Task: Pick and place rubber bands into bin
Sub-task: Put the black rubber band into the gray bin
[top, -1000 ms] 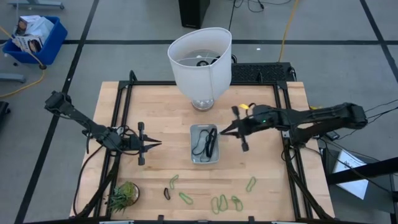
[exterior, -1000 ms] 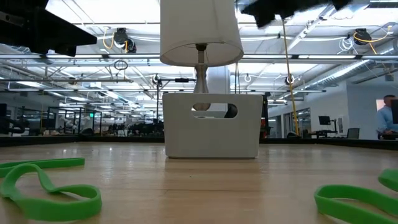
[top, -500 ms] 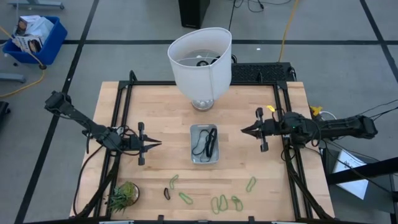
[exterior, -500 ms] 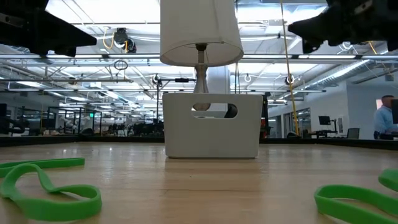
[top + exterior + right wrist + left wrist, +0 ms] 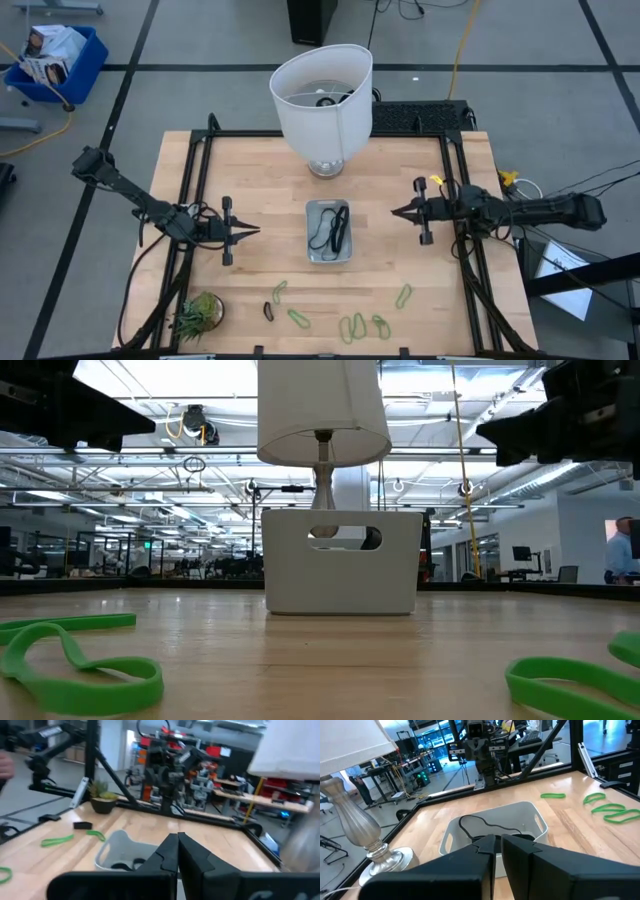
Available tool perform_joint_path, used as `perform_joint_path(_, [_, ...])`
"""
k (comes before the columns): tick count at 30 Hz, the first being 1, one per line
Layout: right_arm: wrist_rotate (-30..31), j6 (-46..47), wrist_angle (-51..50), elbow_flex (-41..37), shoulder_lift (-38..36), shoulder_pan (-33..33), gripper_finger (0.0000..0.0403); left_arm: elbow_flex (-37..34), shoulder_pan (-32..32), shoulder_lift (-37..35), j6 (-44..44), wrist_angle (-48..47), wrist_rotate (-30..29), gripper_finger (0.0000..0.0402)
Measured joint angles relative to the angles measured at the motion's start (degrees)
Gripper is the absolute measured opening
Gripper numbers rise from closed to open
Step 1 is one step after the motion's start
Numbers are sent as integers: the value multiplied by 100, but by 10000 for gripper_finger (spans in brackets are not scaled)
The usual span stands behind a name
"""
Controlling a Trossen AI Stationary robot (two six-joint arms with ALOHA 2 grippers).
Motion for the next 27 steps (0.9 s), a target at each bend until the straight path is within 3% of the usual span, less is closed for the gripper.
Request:
perform_joint_path(5, [-7,116,-127,-1,-17,-226,0,11,0,5,-407,-31,-198,37])
perform_joint_path(10, [-9,54,-129,-1,-17,-232,0,672,-34,385,-1482,-1334,-79,15])
perform_joint_path(19, [-11,-11,-153,-1,-17,-232,0,3120,-495,2836,-2895,-3879,845,5])
perform_joint_path(27, [-11,19,-149,-1,-17,-230,0,4859,-883,4727,-3797,-5399,1879,7])
